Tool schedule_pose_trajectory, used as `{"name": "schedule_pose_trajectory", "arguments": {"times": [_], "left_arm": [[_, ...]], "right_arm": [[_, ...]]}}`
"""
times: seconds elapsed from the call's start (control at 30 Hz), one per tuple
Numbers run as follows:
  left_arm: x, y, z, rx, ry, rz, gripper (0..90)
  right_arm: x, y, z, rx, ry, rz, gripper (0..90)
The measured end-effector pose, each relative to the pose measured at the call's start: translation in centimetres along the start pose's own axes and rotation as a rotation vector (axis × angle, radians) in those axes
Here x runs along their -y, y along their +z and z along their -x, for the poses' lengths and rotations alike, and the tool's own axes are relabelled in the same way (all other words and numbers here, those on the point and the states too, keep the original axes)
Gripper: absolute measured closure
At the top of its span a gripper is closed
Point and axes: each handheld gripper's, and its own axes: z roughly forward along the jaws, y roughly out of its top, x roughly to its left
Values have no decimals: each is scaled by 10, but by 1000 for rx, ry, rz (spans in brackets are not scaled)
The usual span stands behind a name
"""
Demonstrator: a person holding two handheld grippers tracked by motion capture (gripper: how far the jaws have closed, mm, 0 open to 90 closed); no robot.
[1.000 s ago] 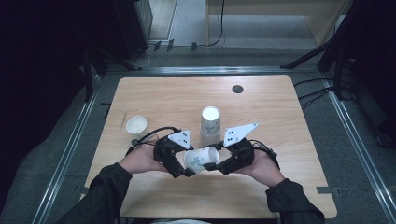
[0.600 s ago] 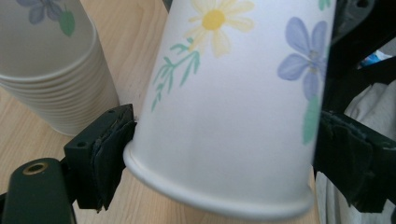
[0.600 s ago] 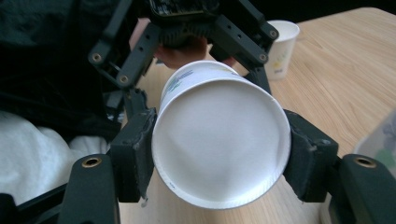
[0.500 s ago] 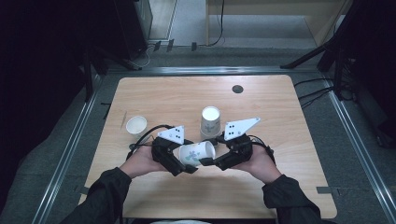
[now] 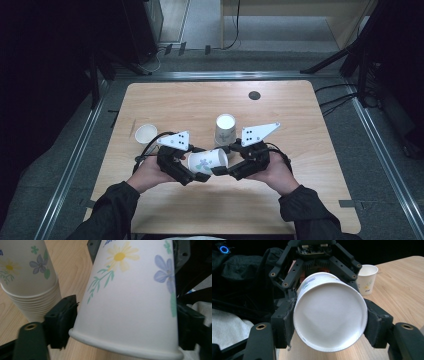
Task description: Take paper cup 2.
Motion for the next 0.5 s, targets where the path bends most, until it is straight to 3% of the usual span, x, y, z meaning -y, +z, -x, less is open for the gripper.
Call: {"name": "schedule_pose_trajectory", "arguments": {"times": [0.3, 0.37, 0.5], "left_arm": [[-1, -2, 2, -1, 21, -19, 232], [-2, -2, 3, -7, 29, -35, 232], [-2, -5, 3, 0, 33, -69, 232]], "right_arm": [[0, 1, 0, -16, 4, -2, 338], [1, 1, 1, -33, 15, 1, 286], [2, 2, 0, -7, 14, -18, 238]]}}
